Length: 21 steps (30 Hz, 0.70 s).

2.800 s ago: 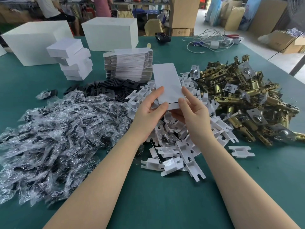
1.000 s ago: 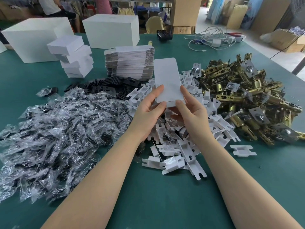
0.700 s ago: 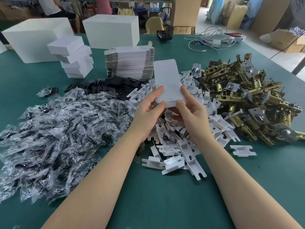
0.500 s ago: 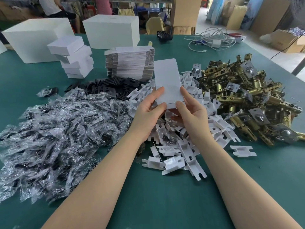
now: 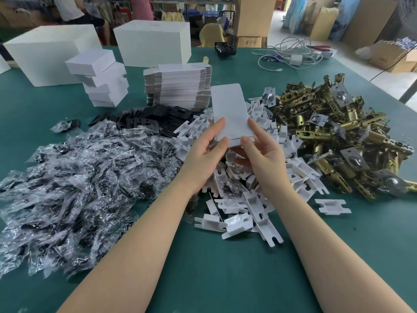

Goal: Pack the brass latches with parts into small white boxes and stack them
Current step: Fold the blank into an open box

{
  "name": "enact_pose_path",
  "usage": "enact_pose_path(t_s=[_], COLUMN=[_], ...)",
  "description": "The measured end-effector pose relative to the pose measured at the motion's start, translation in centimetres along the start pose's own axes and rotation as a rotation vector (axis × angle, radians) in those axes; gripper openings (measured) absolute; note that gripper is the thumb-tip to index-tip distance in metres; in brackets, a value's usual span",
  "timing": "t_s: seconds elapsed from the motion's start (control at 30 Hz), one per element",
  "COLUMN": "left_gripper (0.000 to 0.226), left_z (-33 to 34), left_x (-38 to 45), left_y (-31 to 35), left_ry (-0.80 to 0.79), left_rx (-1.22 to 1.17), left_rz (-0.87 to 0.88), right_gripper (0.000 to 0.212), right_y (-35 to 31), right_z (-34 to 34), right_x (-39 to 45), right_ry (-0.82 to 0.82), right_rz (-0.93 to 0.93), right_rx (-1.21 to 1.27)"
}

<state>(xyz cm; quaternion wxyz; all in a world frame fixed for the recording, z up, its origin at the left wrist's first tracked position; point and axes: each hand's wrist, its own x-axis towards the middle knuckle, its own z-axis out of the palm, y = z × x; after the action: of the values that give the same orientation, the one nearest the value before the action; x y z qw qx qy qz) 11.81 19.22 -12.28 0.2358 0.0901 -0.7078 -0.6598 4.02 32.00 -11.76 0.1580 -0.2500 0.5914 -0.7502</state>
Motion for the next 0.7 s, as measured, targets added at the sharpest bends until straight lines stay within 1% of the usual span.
enact_pose_path(t_s=[0.07,0.13,0.23,0.3,0.4,0.57,0.7], left_gripper=[0.053,0.057,0.056,0.054,0.049,0.038,0.03], left_z=[0.0,0.2,0.8,1.1,1.2,0.8,0.8], left_x=[-0.1,-0.2,-0.4,-0.4,-0.3,-0.2,-0.2], left_y=[0.0,0.1,0.3,0.3,0.3,0.3,0.5], left_ry=[-0.015,0.0,0.032,0.062,0.092,0.15,0.191], left_rx=[0.005,0.07,0.23,0.279,0.27,0.184,0.16], left_rz=[0.024,0.055,0.112,0.124,0.14,0.144,0.158], right_gripper=[0.039,0.038,0.039,0.037,0.036,0.046,0.04], right_y=[0.1,0.3,0.4,0.3,0.1,0.1,-0.2], right_z=[0.0,0.0,0.0,0.1,0.2,0.3,0.4], right_x=[0.1,0.2,0.1,0.0,-0.1,-0.1,-0.2], right_ry=[0.005,0.019,0.066,0.092,0.106,0.063,0.078], right_rz=[-0.005,-0.016,-0.042,-0.066,-0.083,-0.097,-0.107], right_rx=[-0.001,-0.026,-0.093,-0.113,-0.124,-0.124,-0.111])
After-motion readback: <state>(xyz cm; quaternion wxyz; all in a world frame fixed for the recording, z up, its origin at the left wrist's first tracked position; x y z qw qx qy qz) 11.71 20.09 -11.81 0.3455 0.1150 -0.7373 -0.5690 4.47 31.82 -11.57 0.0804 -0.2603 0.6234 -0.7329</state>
